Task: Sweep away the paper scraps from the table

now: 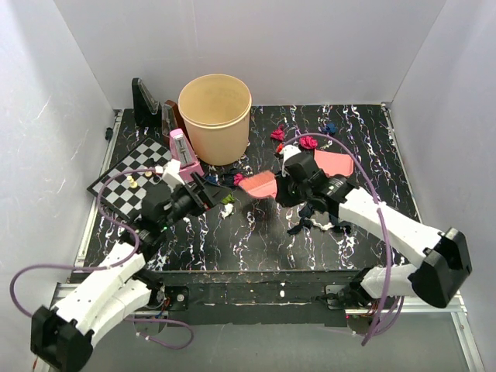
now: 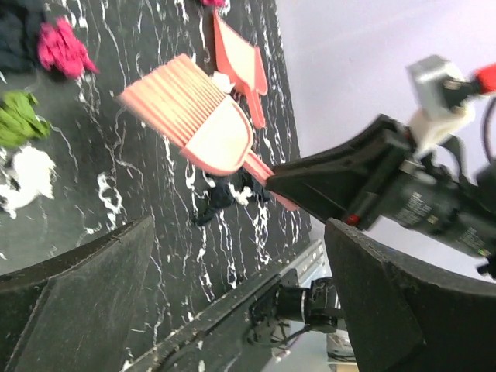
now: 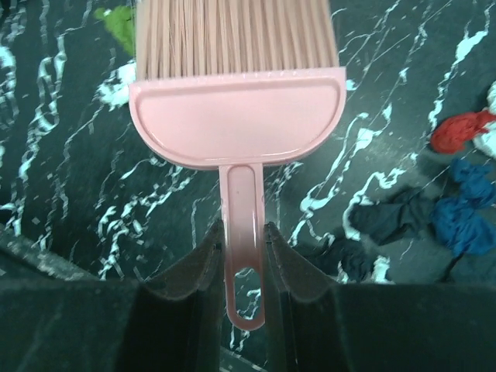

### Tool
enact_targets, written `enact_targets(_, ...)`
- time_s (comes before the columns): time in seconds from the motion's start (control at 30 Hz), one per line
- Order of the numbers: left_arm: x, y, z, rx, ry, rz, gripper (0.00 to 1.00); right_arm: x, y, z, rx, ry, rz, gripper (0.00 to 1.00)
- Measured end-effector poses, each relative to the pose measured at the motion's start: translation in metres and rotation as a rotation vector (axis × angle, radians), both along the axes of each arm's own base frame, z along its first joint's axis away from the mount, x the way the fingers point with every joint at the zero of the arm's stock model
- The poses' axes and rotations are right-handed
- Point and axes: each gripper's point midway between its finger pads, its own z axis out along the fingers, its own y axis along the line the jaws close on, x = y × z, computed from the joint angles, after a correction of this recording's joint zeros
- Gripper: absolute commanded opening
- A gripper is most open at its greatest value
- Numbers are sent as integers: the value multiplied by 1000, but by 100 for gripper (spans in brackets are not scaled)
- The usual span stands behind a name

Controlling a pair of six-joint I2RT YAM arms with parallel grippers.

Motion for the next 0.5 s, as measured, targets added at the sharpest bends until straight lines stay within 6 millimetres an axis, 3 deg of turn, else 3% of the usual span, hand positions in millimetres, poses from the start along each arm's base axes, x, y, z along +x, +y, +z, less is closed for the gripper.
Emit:
enact_targets(0.07, -2, -17, -10, -11, 57, -19, 90, -14, 1, 7, 32, 3, 19, 20)
enact_targets(0.23, -13, -50, -37, 3, 175, -45, 90, -24, 4, 21, 93, -13, 26, 20)
enact_targets(0.33, -16, -57, -42, 3, 194, -30, 90, -30, 0, 1, 65, 25, 18, 26)
enact_targets(0.4, -14, -56, -40, -3, 189, -14, 90, -37, -6, -22, 24, 69, 5, 45)
enact_targets(0.5, -13, -53, -37, -5, 177, 9, 90, -48, -16, -53, -47, 125, -17, 61)
